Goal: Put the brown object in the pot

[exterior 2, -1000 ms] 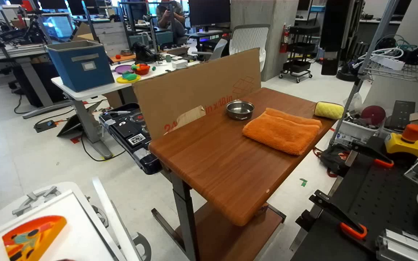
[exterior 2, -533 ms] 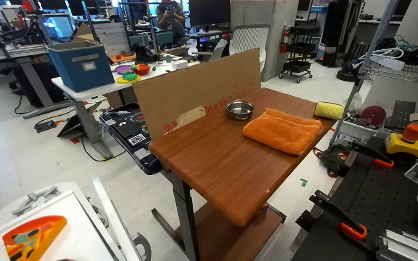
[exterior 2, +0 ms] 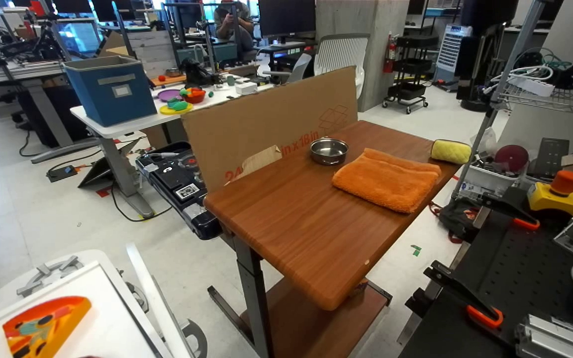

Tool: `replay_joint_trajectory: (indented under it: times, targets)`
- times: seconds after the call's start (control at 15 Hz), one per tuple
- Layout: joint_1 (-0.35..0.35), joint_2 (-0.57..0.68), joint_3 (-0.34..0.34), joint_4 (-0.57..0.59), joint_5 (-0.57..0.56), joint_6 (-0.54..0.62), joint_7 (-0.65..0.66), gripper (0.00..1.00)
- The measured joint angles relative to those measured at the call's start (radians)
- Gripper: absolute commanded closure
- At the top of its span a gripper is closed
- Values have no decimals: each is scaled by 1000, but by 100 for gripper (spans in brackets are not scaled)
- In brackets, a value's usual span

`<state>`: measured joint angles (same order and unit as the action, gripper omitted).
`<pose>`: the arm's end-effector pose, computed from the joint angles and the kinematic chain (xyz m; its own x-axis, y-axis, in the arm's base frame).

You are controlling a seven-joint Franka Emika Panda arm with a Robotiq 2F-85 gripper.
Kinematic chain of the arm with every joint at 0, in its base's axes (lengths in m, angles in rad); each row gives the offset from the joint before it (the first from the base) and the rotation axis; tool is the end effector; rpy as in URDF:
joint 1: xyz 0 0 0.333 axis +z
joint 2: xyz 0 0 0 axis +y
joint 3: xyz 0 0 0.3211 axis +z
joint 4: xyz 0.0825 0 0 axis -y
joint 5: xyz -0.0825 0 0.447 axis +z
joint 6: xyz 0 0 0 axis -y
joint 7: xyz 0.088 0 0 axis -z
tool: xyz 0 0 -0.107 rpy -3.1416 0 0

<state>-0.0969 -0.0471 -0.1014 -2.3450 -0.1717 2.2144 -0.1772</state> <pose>0.5236 -0.1107 0.3084 0.9906 0.0817 -0.1100 0.0933 -0.9901 0.1052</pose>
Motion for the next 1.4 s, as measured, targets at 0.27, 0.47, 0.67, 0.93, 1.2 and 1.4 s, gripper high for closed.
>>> replay_joint_trajectory:
  times: [0.27, 0.47, 0.67, 0.93, 1.2, 1.4]
  targets:
    - [-47, 106, -45, 22, 1, 44, -18, 0]
    - [-74, 175, -60, 49, 4, 70, -19, 0]
    - [-94, 249, -62, 82, 31, 109, -35, 0]
    - [-100, 368, -60, 150, 81, 126, -64, 0]
    - [-102, 487, -57, 225, 82, 125, -65, 35]
    - [-102, 530, -47, 268, 82, 122, -65, 58]
